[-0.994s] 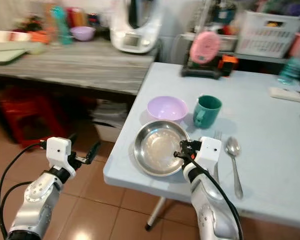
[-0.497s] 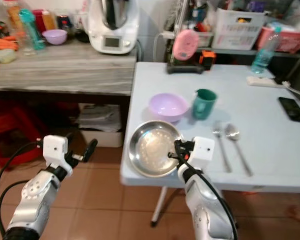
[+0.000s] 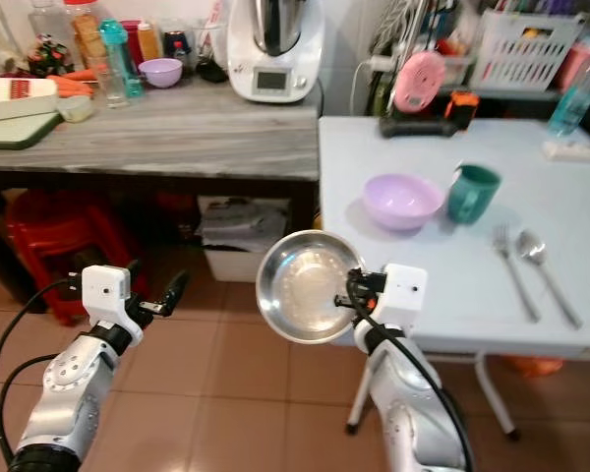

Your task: Setting the table

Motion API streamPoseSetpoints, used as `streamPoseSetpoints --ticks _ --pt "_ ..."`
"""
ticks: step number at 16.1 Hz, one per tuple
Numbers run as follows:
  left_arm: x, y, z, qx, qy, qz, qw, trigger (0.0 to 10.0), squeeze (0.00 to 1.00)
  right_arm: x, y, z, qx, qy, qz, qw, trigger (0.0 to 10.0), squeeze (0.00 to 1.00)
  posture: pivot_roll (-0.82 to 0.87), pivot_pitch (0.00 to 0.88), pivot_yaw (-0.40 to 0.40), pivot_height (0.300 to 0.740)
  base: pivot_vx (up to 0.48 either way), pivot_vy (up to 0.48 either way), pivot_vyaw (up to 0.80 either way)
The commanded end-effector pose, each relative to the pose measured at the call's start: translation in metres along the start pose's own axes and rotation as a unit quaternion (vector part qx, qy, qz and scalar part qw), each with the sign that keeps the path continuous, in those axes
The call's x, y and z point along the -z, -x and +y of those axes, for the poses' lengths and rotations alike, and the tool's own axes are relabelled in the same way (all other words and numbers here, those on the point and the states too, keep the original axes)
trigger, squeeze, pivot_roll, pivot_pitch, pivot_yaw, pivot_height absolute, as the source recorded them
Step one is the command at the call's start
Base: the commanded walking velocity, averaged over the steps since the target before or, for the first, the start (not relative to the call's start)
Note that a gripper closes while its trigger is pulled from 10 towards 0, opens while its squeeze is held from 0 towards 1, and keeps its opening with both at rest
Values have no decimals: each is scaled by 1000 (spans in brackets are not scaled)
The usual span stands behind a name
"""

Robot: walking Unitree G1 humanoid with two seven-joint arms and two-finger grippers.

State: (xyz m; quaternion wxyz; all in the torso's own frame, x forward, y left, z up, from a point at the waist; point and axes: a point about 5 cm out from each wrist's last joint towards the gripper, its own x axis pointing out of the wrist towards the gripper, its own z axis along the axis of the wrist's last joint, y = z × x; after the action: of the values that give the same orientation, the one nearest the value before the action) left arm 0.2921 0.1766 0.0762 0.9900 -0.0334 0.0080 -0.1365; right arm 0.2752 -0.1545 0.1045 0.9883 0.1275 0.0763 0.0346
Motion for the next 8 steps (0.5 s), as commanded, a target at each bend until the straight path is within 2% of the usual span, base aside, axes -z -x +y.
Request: streamPoseSetpoints --ticks 1,2,4,8 --pt "-2 -3 -4 11 -4 -1 1000 10000 0 0 2 -8 14 3 2 1000 10000 0 2 0 15 740 0 446 0" --pt "-2 -3 -4 10 -4 -1 1000 10000 0 0 3 -9 15 3 0 1000 10000 0 2 0 15 740 0 450 0" --pt "-2 -4 -4 10 -3 -2 1000 10000 0 -1 3 -9 19 0 -4 1000 10000 0 -4 0 18 740 0 450 628" --pt "-2 -5 -7 14 -2 -1 1000 10000 0 -1 3 -7 19 -2 -5 1000 10000 0 -8 0 23 740 0 454 0"
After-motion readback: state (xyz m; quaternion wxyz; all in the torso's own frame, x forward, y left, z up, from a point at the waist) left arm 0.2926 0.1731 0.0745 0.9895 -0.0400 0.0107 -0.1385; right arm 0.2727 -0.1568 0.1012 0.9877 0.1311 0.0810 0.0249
